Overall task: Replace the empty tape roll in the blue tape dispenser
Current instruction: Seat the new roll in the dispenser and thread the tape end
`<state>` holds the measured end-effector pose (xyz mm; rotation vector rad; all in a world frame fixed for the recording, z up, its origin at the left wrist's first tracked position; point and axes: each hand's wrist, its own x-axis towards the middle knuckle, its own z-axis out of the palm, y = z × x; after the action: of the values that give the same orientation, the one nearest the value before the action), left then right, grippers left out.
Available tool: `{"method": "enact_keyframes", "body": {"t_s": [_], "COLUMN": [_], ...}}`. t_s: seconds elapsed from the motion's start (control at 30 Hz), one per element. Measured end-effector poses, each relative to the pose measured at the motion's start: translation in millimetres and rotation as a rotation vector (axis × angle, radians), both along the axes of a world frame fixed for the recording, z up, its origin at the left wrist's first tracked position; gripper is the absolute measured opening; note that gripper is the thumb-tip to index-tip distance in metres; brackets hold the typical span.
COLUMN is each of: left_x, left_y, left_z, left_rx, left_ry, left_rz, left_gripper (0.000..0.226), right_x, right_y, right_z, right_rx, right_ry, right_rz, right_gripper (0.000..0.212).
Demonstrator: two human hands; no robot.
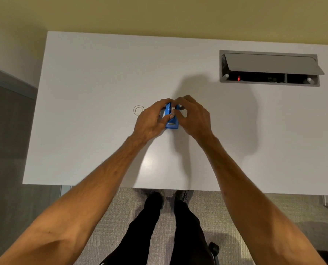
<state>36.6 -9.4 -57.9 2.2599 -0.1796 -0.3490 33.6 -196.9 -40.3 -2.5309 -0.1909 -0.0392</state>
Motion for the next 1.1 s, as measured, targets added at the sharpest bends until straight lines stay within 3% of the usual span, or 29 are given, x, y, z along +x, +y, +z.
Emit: {"method": "enact_keyframes", "body": {"t_s": [0.37,0.8,0.97,1.1], "left_x": [2,2,1,0], "left_y": [1,-1,-2,-2], "left_z": [5,9,9,11], "left_rx": [-0.003,0.036,0.045,0.034], "left_ry": [-0.005,0.021,0.037,0.038], "left_rz": [-0.018,0.006,0.021,0.026], "left_gripper": [0.051,0.051,0.055,0.056], "right_x": [2,-1,2,2], "right_y": [5,1,-3,-5], "right_z": [2,5,9,10], "right_rx": [-0.04,0.156,0.16,0.156], "right_ry": [0.061,0.143,0.204,0.215], "right_rz": [-0.01,-0.071,-0.014,0.02], "right_gripper": [0.015,0.015,0.039,0.045]}}
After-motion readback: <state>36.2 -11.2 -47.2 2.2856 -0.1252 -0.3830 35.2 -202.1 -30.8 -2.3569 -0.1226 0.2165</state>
